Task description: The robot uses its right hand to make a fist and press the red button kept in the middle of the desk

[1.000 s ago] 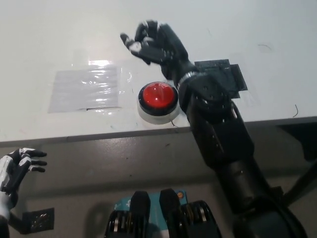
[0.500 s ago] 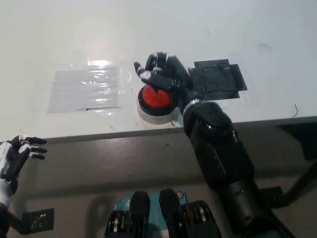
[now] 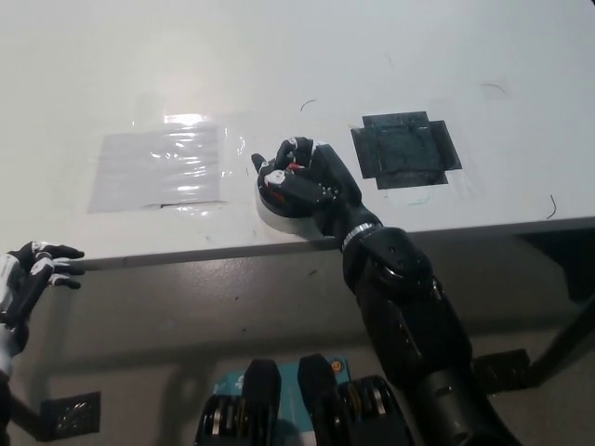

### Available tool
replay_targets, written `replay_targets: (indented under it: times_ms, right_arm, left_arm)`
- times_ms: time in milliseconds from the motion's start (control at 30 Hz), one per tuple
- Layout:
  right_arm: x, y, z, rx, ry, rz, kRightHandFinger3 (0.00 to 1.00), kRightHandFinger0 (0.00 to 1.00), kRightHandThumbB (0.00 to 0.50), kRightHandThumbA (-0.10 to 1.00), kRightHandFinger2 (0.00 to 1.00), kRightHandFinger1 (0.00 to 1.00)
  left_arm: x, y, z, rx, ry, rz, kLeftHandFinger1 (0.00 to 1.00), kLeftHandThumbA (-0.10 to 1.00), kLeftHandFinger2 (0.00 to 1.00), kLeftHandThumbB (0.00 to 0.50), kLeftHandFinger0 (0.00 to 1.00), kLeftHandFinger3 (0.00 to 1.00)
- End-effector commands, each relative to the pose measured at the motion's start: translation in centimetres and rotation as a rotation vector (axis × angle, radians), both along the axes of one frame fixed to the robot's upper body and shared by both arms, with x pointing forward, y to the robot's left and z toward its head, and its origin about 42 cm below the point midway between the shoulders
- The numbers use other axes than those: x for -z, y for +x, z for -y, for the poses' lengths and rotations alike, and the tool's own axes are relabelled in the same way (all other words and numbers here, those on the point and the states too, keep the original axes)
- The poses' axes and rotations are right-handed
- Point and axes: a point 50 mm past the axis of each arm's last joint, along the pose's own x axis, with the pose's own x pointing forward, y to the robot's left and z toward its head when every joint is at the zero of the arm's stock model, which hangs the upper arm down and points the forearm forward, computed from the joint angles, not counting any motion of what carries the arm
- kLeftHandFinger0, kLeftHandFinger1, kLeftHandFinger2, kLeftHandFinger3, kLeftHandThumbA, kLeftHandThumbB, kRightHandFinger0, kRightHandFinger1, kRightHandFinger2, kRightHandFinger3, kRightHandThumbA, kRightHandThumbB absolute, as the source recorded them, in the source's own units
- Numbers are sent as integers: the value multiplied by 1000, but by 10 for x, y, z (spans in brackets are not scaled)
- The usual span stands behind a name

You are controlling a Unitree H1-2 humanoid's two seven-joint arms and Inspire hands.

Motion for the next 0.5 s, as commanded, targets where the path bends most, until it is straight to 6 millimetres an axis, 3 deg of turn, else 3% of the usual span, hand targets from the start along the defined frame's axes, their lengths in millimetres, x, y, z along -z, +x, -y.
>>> replay_targets:
  times_ms: [0, 100, 267, 467]
  right_arm:
    - [26, -12, -1, -47, 22, -81, 209, 0, 26, 585, 194, 0]
    - [34, -13, 2, -38, 26, -103, 207, 0, 37, 567, 190, 0]
    - [35, -15, 5, -26, 14, -135, 216, 0, 69, 592, 217, 0]
    - [30, -14, 3, -40, 23, -110, 222, 0, 39, 589, 211, 0]
  left_arm:
    - [-19, 4, -7, 16, 24, 55, 440, 564, 500, 3, 420, 472]
    - [-19, 6, -7, 10, 28, 38, 481, 577, 524, 5, 481, 471]
    - [-18, 7, -8, 20, 33, 53, 451, 588, 497, 7, 443, 467]
    - [-15, 5, -8, 26, 39, 50, 437, 580, 496, 11, 413, 479]
